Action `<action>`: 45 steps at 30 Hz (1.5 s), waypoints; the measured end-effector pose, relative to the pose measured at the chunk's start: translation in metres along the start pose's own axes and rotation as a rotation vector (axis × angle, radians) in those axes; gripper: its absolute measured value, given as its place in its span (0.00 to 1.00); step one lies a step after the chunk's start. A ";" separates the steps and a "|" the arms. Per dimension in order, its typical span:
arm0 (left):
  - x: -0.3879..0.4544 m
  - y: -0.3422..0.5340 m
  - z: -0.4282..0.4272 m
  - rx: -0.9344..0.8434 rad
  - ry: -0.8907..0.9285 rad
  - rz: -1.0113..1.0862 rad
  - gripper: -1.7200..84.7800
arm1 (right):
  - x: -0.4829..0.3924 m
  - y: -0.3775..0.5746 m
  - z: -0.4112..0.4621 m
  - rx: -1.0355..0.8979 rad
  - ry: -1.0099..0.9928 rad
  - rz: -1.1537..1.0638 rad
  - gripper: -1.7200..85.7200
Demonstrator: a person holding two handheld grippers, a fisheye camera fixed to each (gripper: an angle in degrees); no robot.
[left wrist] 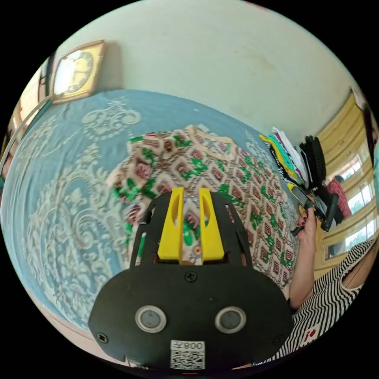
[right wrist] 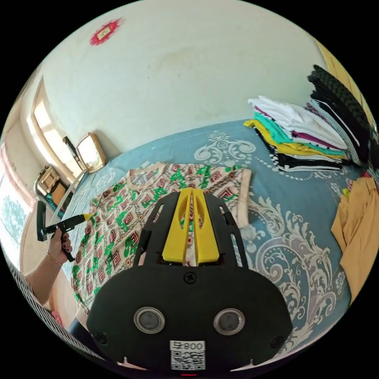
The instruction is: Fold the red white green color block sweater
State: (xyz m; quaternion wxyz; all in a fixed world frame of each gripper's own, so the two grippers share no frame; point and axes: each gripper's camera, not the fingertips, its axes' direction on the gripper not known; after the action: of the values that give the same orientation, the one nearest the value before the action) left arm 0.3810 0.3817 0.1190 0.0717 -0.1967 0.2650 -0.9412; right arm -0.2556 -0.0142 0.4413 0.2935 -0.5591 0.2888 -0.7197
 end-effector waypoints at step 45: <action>-0.115 0.192 -0.009 -0.074 -0.031 0.343 0.04 | -0.434 -0.378 0.132 -0.520 -0.621 -0.845 0.09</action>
State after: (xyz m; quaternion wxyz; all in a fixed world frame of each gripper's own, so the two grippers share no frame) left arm 0.4879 0.2503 -0.0278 0.2279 -0.1657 0.3280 -0.9017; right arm -0.0765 0.5477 0.4742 -0.0948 -0.8642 0.1082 -0.4822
